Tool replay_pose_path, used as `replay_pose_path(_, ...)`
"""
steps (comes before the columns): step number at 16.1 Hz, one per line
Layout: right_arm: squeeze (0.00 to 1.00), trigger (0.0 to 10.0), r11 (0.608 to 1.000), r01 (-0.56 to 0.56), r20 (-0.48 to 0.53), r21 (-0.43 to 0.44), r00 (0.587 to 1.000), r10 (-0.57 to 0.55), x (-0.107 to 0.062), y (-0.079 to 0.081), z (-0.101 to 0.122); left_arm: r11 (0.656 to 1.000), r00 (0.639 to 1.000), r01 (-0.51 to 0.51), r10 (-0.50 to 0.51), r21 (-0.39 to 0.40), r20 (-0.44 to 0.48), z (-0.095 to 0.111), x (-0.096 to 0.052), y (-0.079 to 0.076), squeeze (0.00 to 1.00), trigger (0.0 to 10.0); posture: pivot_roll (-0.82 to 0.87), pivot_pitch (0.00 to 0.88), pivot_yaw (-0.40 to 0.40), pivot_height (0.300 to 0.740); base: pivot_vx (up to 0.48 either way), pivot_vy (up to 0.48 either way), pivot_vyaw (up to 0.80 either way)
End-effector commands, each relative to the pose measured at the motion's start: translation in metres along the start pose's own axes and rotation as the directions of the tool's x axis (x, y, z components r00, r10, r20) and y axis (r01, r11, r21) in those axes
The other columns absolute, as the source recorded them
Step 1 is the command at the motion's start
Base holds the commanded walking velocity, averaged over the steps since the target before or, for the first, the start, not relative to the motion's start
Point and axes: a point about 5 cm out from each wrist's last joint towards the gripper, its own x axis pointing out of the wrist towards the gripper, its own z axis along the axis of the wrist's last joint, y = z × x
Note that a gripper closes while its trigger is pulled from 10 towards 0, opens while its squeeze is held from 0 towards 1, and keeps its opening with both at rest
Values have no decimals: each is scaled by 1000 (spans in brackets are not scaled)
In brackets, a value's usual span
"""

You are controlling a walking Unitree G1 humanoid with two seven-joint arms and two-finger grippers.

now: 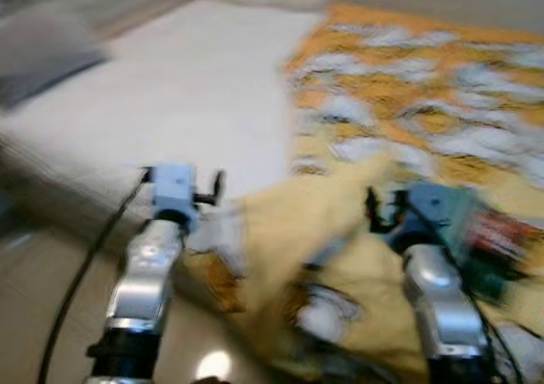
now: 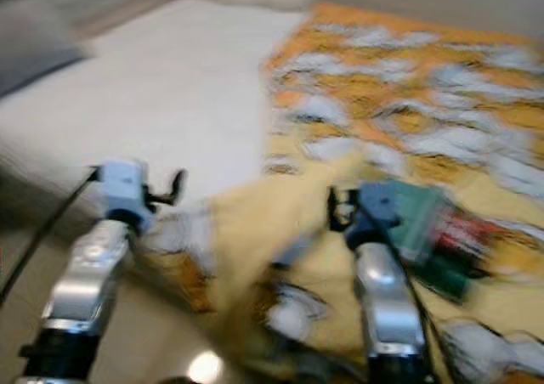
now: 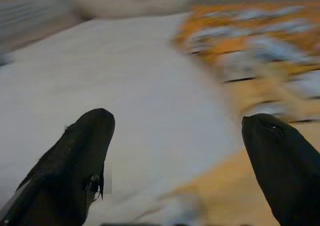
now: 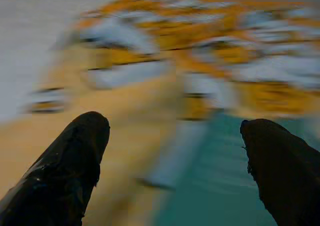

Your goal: Clean up the room

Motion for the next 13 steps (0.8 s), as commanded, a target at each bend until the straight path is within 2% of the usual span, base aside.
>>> replay_pose_path(1, 1000, 10000, 999, -31, 15, 9, 999, 31, 1, 11, 3, 1000, 1000, -25, 25, 18, -1, -1, -1, 9, 180, 10000, -64, 0, 40, 740, 0, -480, 0)
replay_pose_path(3, 1000, 10000, 997, -72, 11, 12, 997, 72, 2, 15, 4, 999, 1000, -29, 29, 18, -1, -1, -1, 10, 176, 10000, -64, 0, 42, 740, 0, -480, 0)
replay_pose_path(4, 1000, 10000, 995, -95, 13, 10, 995, 95, 4, 16, 5, 999, 1000, -31, 31, 5, 3, -1, -1, 10, 165, 10000, -64, 0, 43, 740, 0, 0, 0)
replay_pose_path(5, 1000, 10000, 990, -142, 15, 24, 990, 142, 6, 19, 7, 999, 1000, -31, 31, 16, 4, -1, 0, 11, 161, 10000, -63, 0, 40, 740, 0, 0, 0)
replay_pose_path(7, 1000, 10000, 986, -166, 18, 28, 986, 166, 8, 18, 9, 999, 1000, -30, 29, 39, 11, -1, 1, 11, 157, 10000, -61, 0, 36, 740, 0, 0, 0)
replay_pose_path(13, 1000, 10000, 989, -145, 1, 31, 989, 145, 6, 13, 5, 998, 1000, -4, 4, 57, 7, -2, 3, 3, 145, 10000, -78, 0, 39, 740, 0, 0, 0)
